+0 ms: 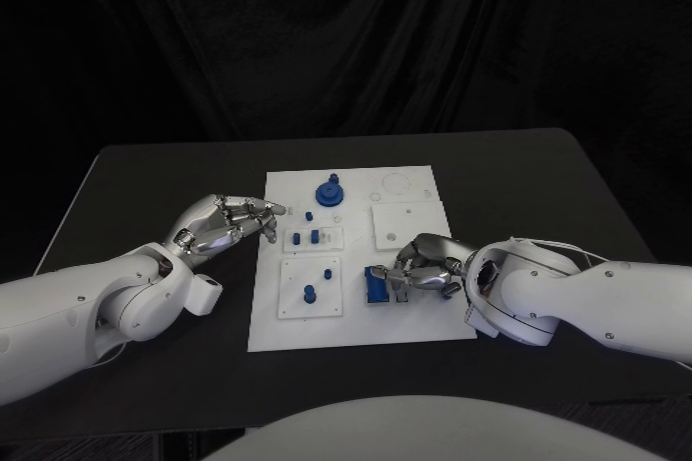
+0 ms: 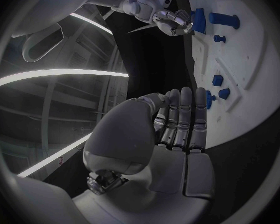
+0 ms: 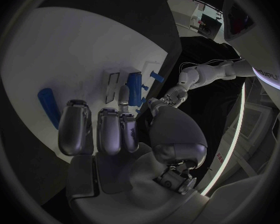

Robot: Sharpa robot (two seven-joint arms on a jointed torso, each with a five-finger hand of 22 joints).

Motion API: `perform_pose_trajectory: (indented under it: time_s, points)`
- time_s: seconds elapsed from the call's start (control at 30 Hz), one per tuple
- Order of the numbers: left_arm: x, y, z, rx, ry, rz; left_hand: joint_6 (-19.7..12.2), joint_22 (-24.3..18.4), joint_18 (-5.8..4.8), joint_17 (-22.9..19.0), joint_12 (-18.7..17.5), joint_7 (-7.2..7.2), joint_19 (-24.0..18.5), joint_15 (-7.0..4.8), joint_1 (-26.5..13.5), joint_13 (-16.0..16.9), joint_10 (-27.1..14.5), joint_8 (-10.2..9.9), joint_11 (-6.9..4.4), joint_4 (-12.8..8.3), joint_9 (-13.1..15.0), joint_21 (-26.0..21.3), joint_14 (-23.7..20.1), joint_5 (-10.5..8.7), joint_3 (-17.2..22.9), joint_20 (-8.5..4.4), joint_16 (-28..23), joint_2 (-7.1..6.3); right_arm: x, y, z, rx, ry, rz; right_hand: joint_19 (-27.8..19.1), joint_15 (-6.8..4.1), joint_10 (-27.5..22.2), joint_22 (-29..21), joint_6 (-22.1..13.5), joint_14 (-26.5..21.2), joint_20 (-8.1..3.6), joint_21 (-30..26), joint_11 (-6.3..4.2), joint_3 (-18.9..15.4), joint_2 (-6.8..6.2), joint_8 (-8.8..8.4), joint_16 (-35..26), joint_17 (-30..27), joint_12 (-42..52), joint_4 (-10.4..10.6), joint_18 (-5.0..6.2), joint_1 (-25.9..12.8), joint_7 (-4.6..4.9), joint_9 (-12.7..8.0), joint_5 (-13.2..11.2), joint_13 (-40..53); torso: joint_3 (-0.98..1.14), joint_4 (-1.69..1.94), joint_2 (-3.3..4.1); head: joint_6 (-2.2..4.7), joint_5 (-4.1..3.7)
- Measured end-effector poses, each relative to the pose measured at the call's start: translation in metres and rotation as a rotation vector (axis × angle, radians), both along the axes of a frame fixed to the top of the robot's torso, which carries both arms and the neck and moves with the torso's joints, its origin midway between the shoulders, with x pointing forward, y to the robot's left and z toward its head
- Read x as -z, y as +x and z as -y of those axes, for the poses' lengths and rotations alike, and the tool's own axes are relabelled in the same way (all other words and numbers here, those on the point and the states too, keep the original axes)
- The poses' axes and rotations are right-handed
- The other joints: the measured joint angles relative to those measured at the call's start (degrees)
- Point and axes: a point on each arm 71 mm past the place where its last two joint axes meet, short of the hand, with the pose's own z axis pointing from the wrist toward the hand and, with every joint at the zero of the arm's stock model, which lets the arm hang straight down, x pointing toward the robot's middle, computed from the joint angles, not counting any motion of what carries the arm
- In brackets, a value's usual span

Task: Assemble the parts on the task board

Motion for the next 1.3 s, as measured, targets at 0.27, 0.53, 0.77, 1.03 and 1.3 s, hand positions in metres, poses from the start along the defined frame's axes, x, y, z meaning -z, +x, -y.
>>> perform_pose_trajectory:
  time_s: [0.27, 0.53, 0.77, 1.03, 1.3]
  points:
    - [0.000, 0.000, -0.001, -0.001, 0.001, -0.001, 0.00, 0.00, 0.00, 0.00, 0.00, 0.00, 0.00, 0.00, 0.00, 0.00, 0.00, 0.00, 0.00, 0.00, 0.00, 0.00, 0.00, 0.00, 0.00, 0.00, 0.00, 0.00, -0.013, -0.001, 0.004, -0.002, 0.072, 0.148, 0.01, 0.86, 0.06, -0.01, -6.24, 0.06, 0.62, 0.62, 1.09, 1.15, -3.77, -1.08, 0.33, 0.00, 0.00, -4.85, 0.00, 13.04, 1.62, -0.64, 4.69, 0.00, 0.01, 0.01, 0.00, 0.00, 0.47]
    - [0.000, -0.001, -0.002, -0.003, 0.001, -0.001, 0.00, 0.01, 0.00, -0.10, 0.00, 0.00, 0.00, 0.00, 0.22, -0.13, 0.00, 0.24, 0.00, 0.00, 0.00, 0.00, 0.00, 0.00, 0.00, 0.00, -0.22, 0.22, -0.028, -0.003, 0.008, -0.055, 0.073, 0.350, 0.09, 2.20, 0.06, -0.01, -13.31, -0.05, 1.96, -0.13, 2.52, -0.01, -5.49, -2.67, 0.72, 0.00, 0.00, -7.63, 0.00, 18.86, 3.78, -2.77, 1.65, -0.01, 0.01, 0.01, -0.01, 0.00, 0.88]
    - [0.000, -0.001, -0.002, -0.003, 0.001, -0.001, 0.00, 0.01, 0.00, -0.10, 0.00, 0.00, 0.00, 0.00, 0.22, -0.13, 0.00, 0.24, 0.00, 0.00, 0.00, 0.00, 0.00, 0.00, 0.00, 0.00, -0.22, 0.22, -0.031, -0.004, 0.006, -0.119, 0.028, 0.450, -0.10, 2.20, 0.06, -0.01, -20.32, -0.05, 2.15, -1.24, 2.52, -1.37, -5.59, -3.44, 0.29, 0.00, -0.97, -8.43, 0.00, 22.34, 4.51, -4.73, -2.24, -0.01, 0.00, 0.03, -0.05, 0.00, 1.12]
    - [0.000, -0.001, -0.002, -0.003, 0.001, -0.002, 0.00, 0.01, 0.00, -0.09, 0.00, 0.00, 0.00, 0.00, 0.22, -0.12, 0.00, 0.24, 0.00, 0.00, 0.00, 0.00, 0.00, 0.00, 0.00, 0.00, -0.22, 0.22, -0.017, -0.012, 0.001, -0.176, -0.020, 0.460, 0.03, 2.33, -0.06, -0.01, -28.01, 0.07, 2.28, -3.02, 2.64, -3.24, -5.88, -5.12, -0.87, 0.00, -3.04, -8.62, 0.01, 25.96, 4.82, -9.28, -2.94, 0.03, -0.02, 0.05, -0.03, 0.00, 1.40]
    - [0.000, -0.001, -0.003, -0.004, 0.002, -0.003, 0.00, 0.01, 0.00, -0.09, 0.00, 0.00, 0.00, 0.00, 0.22, -0.12, 0.00, 0.24, 0.00, 0.00, 0.00, 0.00, 0.00, 0.00, 0.00, 0.00, -0.22, 0.22, -0.008, -0.014, -0.005, -0.206, -0.048, 0.449, -0.09, 2.62, -0.45, -0.02, -29.80, -0.06, 2.56, -3.62, 3.04, -5.32, -6.68, -4.63, -1.13, 0.00, -3.36, -5.22, 0.01, 26.76, 5.02, -12.44, -7.43, 0.03, -0.02, 0.05, 0.04, 0.00, 1.27]
